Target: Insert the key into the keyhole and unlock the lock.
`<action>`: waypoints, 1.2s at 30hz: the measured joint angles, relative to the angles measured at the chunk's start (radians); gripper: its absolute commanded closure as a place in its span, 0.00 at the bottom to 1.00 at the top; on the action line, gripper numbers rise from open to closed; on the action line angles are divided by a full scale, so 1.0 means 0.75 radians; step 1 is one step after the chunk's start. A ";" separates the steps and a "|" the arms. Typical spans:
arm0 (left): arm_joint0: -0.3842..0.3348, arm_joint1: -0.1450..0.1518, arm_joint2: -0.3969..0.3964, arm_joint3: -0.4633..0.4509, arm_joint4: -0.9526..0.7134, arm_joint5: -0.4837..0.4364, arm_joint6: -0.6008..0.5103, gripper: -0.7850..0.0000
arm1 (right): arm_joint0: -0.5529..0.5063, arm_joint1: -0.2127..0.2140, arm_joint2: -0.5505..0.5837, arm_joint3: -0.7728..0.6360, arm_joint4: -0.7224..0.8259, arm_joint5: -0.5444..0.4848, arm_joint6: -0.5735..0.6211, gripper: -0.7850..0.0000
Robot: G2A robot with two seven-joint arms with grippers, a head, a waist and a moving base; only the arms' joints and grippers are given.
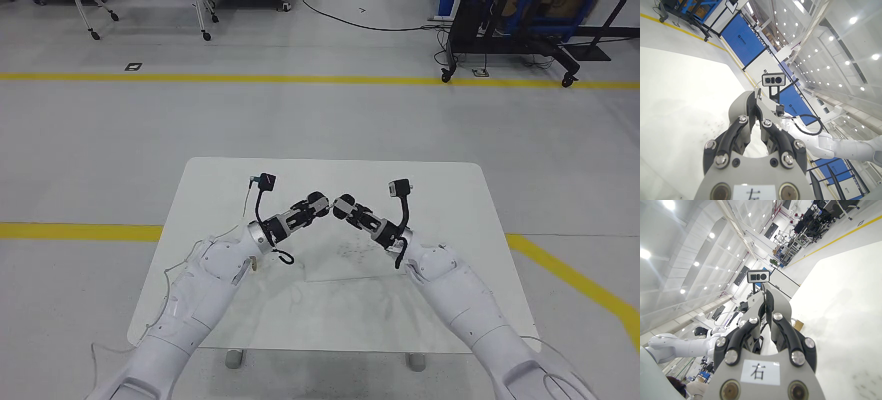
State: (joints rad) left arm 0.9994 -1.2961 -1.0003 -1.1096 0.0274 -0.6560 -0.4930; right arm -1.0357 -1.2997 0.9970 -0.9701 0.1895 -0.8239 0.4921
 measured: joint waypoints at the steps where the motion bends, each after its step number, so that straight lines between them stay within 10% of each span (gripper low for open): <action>1: 0.000 0.000 -0.001 0.000 -0.001 -0.002 0.000 1.00 | -0.001 0.000 0.001 -0.001 -0.003 0.002 -0.002 1.00; 7: 0.004 -0.001 -0.008 0.004 -0.025 0.002 -0.004 0.98 | -0.007 -0.002 0.009 -0.009 0.003 0.005 -0.005 1.00; 10: 0.003 -0.002 -0.007 0.004 -0.055 0.010 -0.029 0.61 | -0.009 -0.003 0.014 -0.010 0.008 0.004 -0.010 1.00; 14: 0.000 -0.004 -0.003 0.007 -0.088 -0.001 -0.065 0.64 | -0.010 -0.005 0.019 -0.010 0.012 0.005 -0.011 1.00; 19: -0.008 -0.005 0.000 0.017 -0.108 -0.023 -0.098 0.94 | -0.010 -0.006 0.023 -0.007 0.020 0.007 -0.003 1.00; 36: -0.034 -0.012 0.015 0.054 -0.125 -0.038 -0.147 0.83 | -0.022 -0.009 0.038 -0.018 0.036 0.002 0.028 1.00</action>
State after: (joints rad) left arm 0.9741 -1.3053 -0.9889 -1.0688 -0.0664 -0.6848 -0.6032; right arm -1.0521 -1.3064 1.0252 -0.9837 0.2168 -0.8224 0.5127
